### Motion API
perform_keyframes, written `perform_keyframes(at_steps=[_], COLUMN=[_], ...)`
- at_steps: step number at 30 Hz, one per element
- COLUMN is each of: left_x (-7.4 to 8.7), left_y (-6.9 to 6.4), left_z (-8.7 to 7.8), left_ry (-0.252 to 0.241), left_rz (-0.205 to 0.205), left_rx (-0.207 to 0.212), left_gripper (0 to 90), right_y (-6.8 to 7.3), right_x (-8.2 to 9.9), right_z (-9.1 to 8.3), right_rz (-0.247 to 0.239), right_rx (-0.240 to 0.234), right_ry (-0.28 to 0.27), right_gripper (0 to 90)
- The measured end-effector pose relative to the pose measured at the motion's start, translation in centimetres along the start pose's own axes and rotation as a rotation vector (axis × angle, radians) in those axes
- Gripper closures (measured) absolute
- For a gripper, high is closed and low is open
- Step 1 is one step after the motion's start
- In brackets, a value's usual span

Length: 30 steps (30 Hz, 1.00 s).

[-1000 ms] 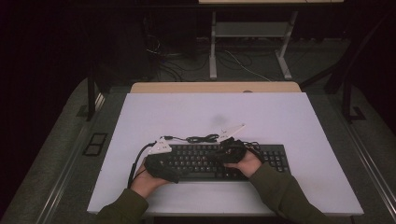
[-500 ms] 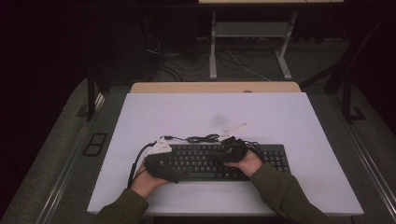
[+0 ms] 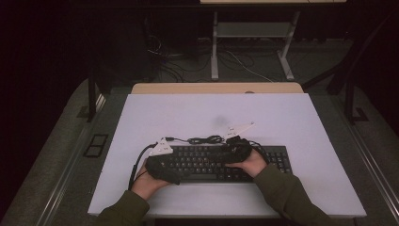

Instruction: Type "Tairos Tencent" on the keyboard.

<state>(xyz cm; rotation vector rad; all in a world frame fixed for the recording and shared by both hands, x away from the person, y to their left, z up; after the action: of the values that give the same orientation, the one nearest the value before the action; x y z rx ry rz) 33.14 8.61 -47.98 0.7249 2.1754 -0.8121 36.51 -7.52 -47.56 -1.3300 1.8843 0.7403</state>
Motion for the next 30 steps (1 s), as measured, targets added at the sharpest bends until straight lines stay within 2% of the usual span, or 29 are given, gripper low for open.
perform_keyframes(at_steps=[8, 14, 19, 22, 30], left_x=[-0.2, -0.4, -0.7, -0.9, -1.4], left_y=[0.0, 0.2, 0.3, 0.3, 0.6], left_z=[-0.1, -0.2, -0.3, -0.3, -0.1], left_ry=[-0.010, -0.020, -0.032, -0.043, -0.051], left_rz=[0.005, 0.006, 0.017, 0.009, 0.003], left_rx=[-0.007, -0.017, -0.018, -0.017, -0.006], left_gripper=[1.4, 6.2, 13.9, 16.4, 30.0], right_y=[-0.3, -0.5, -0.6, -0.6, -0.8], right_x=[-0.1, -0.3, -0.3, -0.3, -0.3], right_z=[-0.2, -0.5, -0.6, -0.6, -0.9], right_rz=[0.015, 0.021, 0.018, 0.021, 0.024], right_rx=[0.004, 0.013, 0.018, 0.023, 0.031], right_ry=[-0.029, -0.057, -0.071, -0.071, -0.081], right_gripper=[42.6, 34.6, 32.7, 32.4, 32.0])
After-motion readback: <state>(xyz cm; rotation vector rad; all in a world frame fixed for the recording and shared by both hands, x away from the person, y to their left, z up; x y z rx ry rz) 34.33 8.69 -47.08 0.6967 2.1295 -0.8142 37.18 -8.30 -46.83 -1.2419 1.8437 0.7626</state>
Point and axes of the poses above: each handheld gripper's, and its own axes: z roughly forward along the jaws, x roughly out of its underside, y roughly to its left, the point moved 8 cm from there along z, roughly forward along the jaws, and after that the axes turned 13 degrees about -z, right-handed, at the moved point
